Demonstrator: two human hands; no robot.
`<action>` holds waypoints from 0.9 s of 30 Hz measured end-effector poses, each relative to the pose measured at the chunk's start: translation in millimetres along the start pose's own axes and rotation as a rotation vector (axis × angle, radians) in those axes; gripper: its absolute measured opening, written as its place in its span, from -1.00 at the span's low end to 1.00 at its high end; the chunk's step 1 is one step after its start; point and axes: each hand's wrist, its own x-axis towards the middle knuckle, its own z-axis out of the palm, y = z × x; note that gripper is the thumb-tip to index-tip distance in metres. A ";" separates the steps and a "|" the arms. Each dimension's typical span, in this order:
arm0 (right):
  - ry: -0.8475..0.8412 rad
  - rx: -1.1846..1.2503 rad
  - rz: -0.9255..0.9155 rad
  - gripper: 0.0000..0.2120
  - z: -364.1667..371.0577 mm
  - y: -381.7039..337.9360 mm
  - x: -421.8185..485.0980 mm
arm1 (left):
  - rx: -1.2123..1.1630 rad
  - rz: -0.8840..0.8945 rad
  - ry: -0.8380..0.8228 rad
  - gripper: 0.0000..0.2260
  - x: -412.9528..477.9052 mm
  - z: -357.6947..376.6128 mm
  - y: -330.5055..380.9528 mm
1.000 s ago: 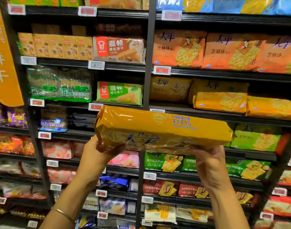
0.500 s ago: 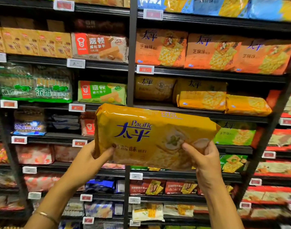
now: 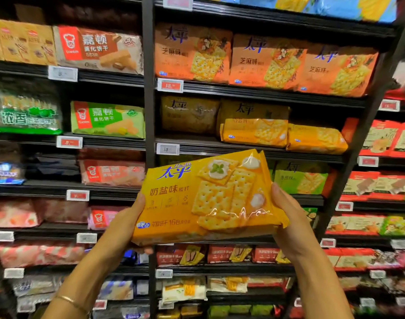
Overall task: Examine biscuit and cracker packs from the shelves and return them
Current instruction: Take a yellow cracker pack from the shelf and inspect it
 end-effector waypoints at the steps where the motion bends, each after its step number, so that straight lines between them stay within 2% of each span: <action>1: 0.002 0.012 0.004 -0.67 -4.7 3.6 3.0 | 0.003 0.005 0.006 -0.38 0.4 3.0 0.3; 5: 0.052 0.023 0.044 -0.71 -14.9 23.7 25.5 | 0.110 0.057 0.094 -0.40 14.2 7.0 10.0; 8: 0.106 -0.027 0.053 -0.62 -13.6 36.3 55.4 | 0.159 0.101 0.148 -0.54 39.1 4.1 23.2; 12: 0.082 -0.031 0.021 -0.83 -7.9 48.0 104.5 | 0.313 0.250 0.163 -0.80 90.7 -1.1 34.4; 14: 0.085 -0.088 -0.012 -0.81 -2.7 50.5 131.7 | 0.352 0.341 0.160 -0.85 120.0 -5.2 38.9; 17: 0.132 -0.189 -0.088 -0.73 5.3 51.5 176.2 | 0.417 0.476 0.224 -0.83 161.4 -6.1 49.5; 22: 0.187 -0.370 -0.165 -0.68 10.9 55.2 233.0 | 0.426 0.516 0.396 -0.93 205.3 9.4 73.4; 24: 0.212 -0.356 -0.190 -0.65 13.1 53.1 248.3 | 0.436 0.541 0.431 -0.90 218.7 16.3 84.3; 27: 0.265 -0.298 -0.244 -0.55 19.9 45.4 268.0 | 0.412 0.550 0.435 -0.74 235.7 29.8 98.4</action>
